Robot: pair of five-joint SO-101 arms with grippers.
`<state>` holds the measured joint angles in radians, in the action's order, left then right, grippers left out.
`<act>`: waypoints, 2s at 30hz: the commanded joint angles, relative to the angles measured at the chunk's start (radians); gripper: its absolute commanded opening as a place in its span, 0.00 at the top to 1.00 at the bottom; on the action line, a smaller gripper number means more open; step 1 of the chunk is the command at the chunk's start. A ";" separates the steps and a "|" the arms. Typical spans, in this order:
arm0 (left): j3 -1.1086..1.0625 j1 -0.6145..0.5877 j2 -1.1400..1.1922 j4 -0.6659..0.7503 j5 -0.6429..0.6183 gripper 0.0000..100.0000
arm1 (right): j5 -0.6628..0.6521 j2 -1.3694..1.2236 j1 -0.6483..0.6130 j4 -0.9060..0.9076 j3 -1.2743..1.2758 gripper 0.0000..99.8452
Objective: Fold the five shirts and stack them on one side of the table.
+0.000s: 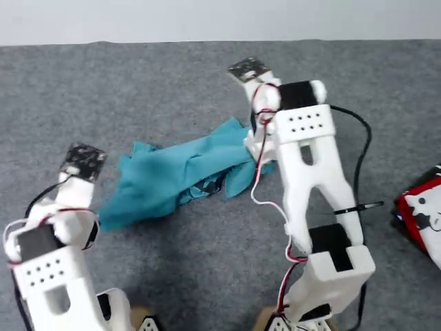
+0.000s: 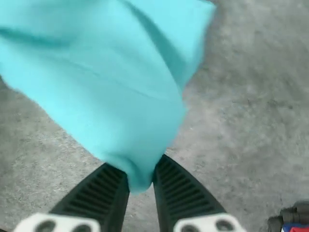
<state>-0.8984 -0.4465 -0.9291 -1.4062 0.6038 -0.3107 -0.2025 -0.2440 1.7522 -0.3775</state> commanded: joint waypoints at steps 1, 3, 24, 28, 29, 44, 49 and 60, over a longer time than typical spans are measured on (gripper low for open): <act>0.053 0.101 0.057 0.017 0.058 0.88 | -0.008 -0.005 0.035 0.036 -0.049 0.99; 0.041 0.169 0.080 0.017 0.089 0.88 | -0.008 -0.018 0.039 0.036 -0.049 0.99; -0.166 0.133 0.279 0.238 0.516 0.81 | -0.008 -0.156 0.035 0.039 -0.049 0.99; -0.160 0.133 0.368 0.302 0.516 0.81 | -0.008 -0.153 0.035 0.039 -0.051 0.99; -0.160 0.133 0.397 0.330 0.516 0.81 | -0.008 -0.151 0.035 0.039 -0.051 0.99; 0.090 0.141 0.793 0.331 0.476 1.00 | -0.008 -0.117 0.042 0.039 -0.055 0.99; 0.332 0.141 0.760 0.031 0.474 1.00 | -0.014 -0.013 0.041 0.039 -0.055 0.99; 0.840 0.265 0.377 -0.164 0.112 1.00 | -0.121 0.358 0.097 -0.005 -0.061 0.99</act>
<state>-0.1864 -0.2256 -0.4335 -1.5719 0.8247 -0.4150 0.0092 -0.1933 1.7538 -0.3775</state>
